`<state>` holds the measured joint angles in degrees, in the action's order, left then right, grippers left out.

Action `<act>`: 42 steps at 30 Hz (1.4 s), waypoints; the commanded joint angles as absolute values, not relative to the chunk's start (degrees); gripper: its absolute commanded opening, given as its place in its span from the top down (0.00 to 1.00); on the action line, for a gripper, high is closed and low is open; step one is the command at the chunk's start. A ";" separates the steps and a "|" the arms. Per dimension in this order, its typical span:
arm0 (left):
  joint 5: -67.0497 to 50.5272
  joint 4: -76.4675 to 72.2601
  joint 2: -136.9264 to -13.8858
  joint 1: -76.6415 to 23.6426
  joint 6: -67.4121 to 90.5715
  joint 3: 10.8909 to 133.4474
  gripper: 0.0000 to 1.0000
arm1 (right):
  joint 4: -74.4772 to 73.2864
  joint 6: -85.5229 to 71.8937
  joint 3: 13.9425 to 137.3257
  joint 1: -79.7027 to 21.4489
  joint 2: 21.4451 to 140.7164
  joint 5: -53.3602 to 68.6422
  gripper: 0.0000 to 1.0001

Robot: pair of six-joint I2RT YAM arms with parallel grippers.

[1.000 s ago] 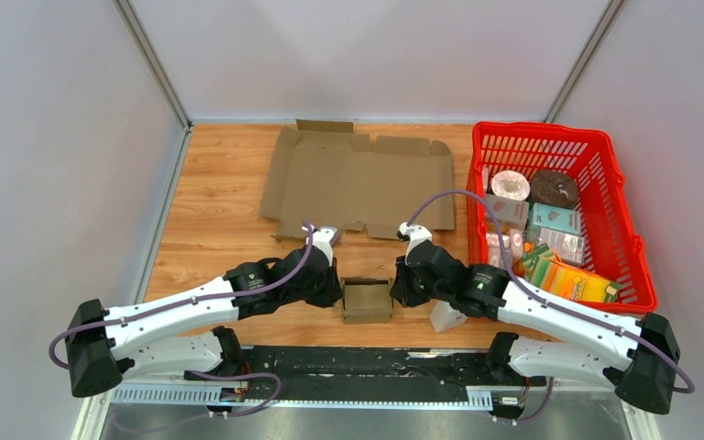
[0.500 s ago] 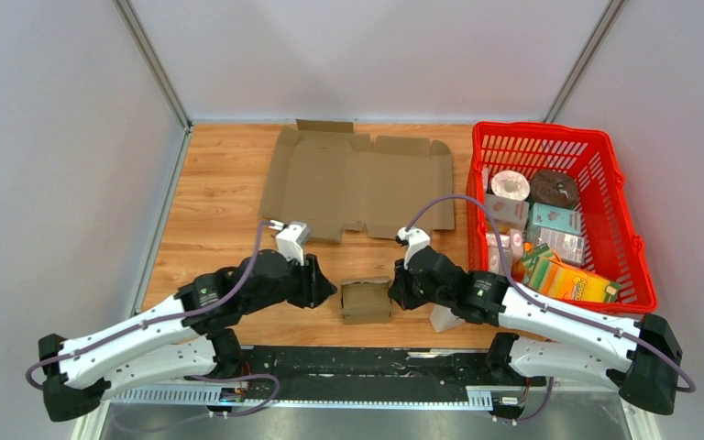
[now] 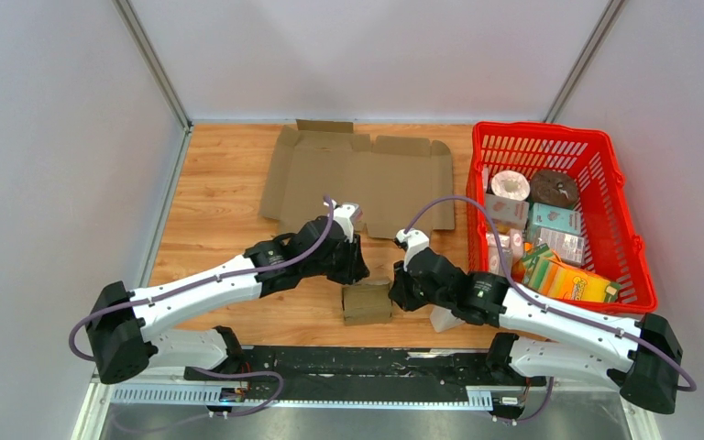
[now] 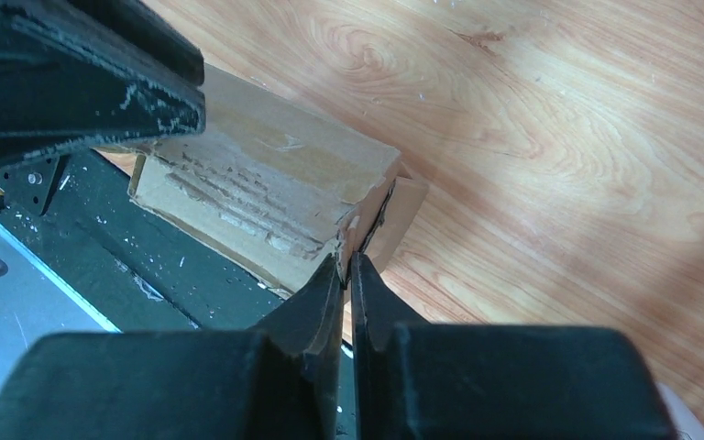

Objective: Fold the paper box

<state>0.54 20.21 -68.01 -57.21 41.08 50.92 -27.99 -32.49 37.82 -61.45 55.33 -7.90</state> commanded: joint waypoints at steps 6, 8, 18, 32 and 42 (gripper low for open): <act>-2.02 10.99 -66.88 -59.94 44.29 46.15 0.74 | -33.39 -32.08 40.95 -62.05 54.32 -9.76 0.70; -1.67 9.15 -67.15 -60.38 45.61 44.48 0.74 | -36.10 -32.69 42.00 -61.96 53.09 -10.02 0.56; -0.18 8.87 -68.03 -62.84 46.32 44.56 0.75 | -42.45 -35.60 41.22 -62.66 43.77 -5.89 0.35; 0.53 9.58 -69.70 -65.65 47.81 46.41 0.77 | -30.78 -42.09 34.82 -73.82 51.23 -9.57 0.98; 4.39 11.33 -68.38 -67.76 49.57 44.83 0.78 | -20.66 -42.36 35.59 -74.27 57.30 -19.95 0.99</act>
